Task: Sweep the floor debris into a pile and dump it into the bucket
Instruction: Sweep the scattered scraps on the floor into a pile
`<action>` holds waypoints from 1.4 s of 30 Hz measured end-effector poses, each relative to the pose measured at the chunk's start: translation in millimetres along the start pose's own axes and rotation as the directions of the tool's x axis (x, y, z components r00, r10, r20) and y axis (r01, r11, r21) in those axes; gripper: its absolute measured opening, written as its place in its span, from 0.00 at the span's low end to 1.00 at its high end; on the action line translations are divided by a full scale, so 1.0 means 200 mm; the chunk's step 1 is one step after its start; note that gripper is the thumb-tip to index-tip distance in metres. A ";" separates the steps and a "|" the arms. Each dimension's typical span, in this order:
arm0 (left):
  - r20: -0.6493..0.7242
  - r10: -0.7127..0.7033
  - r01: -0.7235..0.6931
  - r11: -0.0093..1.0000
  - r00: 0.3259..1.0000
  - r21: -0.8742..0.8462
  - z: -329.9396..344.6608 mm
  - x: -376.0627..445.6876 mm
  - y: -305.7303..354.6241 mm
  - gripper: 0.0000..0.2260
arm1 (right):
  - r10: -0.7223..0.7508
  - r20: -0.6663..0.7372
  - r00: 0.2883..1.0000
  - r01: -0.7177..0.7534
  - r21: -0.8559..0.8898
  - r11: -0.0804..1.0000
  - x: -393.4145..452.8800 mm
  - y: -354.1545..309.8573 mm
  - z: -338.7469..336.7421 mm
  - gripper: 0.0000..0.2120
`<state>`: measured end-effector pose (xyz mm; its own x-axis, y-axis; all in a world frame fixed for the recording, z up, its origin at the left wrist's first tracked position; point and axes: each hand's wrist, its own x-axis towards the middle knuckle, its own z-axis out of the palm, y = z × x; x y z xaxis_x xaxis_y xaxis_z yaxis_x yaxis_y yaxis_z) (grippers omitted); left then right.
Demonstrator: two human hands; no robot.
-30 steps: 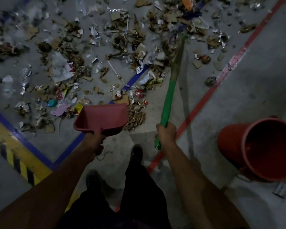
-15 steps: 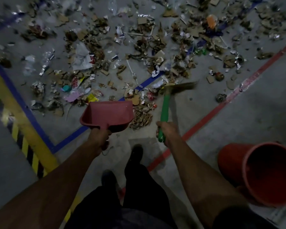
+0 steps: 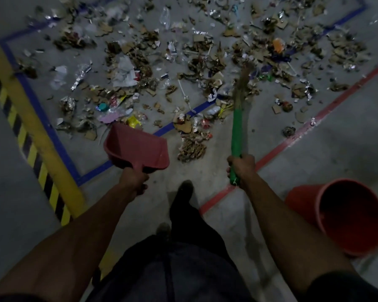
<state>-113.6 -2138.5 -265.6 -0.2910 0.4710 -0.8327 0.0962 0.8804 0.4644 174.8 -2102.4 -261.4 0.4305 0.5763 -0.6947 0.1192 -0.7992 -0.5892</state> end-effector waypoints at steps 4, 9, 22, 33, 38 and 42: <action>-0.005 0.003 -0.003 1.000 1.000 0.009 -0.10 -0.10 -0.17 0.03 | -0.044 0.100 0.994 0.059 -0.145 0.988 -0.26 0.14 -0.07 0.11; 0.009 -0.014 0.014 0.999 1.000 0.042 -0.15 -0.17 -0.35 0.04 | -0.051 0.259 0.964 0.131 -0.305 0.943 -0.47 0.35 -0.18 0.10; -0.017 -0.078 0.078 0.997 0.997 0.023 0.02 -0.31 -0.47 0.13 | 0.142 0.500 0.854 0.220 -0.595 0.773 -0.36 0.53 -0.25 0.12; -0.075 -0.210 0.200 0.972 0.975 -0.125 0.64 -0.19 -0.10 0.09 | 0.129 0.367 0.921 0.116 -0.577 0.809 0.66 0.17 -0.59 0.15; -0.106 -0.207 0.184 0.964 0.973 -0.191 0.86 -0.15 0.15 0.10 | 0.078 0.296 0.952 0.084 -0.496 0.864 1.04 -0.15 -0.66 0.12; -0.110 -0.206 0.177 0.957 0.972 -0.230 0.97 -0.11 0.30 0.06 | 0.015 0.247 0.969 0.080 -0.368 0.926 1.23 -0.38 -0.69 0.09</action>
<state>82.7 -2085.2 -278.0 -0.4071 0.2703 -0.8725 -0.1780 0.9134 0.3661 394.5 -1923.4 -330.3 0.1977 0.5886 -0.7839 0.4740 -0.7574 -0.4491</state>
